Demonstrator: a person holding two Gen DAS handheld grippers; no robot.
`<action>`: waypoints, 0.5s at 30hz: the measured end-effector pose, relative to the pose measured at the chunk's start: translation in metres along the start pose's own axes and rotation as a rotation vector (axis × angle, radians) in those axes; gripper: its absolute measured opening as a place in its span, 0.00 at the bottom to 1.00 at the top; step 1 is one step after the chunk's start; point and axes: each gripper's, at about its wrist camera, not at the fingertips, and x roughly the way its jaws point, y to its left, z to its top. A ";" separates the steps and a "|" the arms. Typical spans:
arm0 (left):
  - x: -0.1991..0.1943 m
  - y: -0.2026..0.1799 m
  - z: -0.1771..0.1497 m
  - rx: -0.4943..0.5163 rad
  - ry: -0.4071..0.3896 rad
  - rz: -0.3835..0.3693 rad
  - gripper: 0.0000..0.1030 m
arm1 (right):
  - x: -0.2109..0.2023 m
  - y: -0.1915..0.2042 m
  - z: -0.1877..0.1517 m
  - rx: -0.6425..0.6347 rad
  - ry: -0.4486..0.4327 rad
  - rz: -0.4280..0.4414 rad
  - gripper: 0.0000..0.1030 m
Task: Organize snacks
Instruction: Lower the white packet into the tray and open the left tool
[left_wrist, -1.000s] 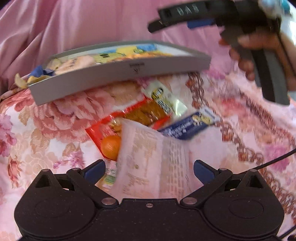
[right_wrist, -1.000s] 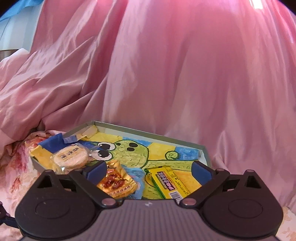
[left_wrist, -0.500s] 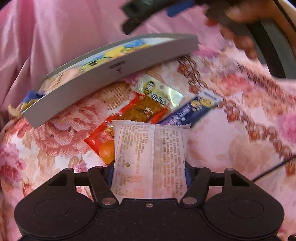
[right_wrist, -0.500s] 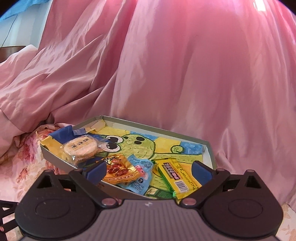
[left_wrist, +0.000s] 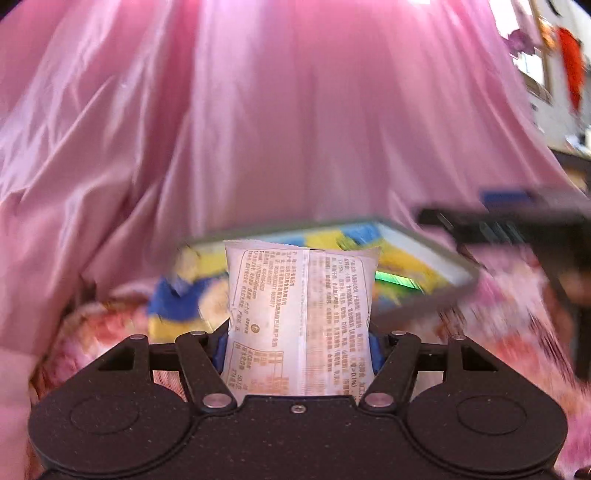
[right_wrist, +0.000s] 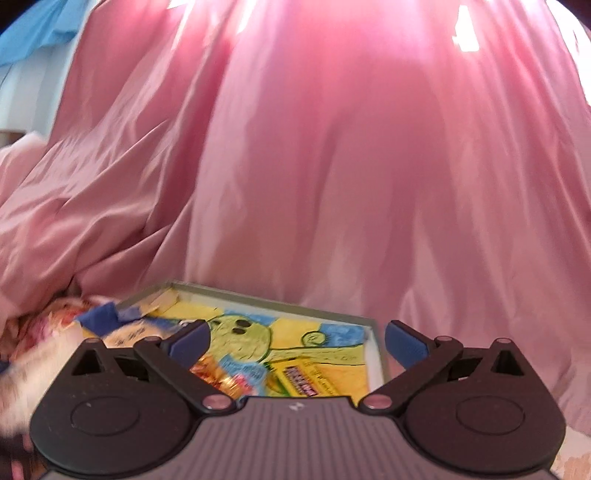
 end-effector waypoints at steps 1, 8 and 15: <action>0.007 0.005 0.010 -0.020 -0.007 0.013 0.65 | 0.001 -0.003 0.000 0.015 0.002 -0.008 1.00; 0.063 0.037 0.042 -0.143 0.060 0.085 0.66 | -0.003 -0.009 -0.010 0.038 0.024 -0.016 1.00; 0.090 0.054 0.036 -0.232 0.153 0.098 0.78 | -0.017 -0.001 -0.024 -0.007 0.049 0.023 1.00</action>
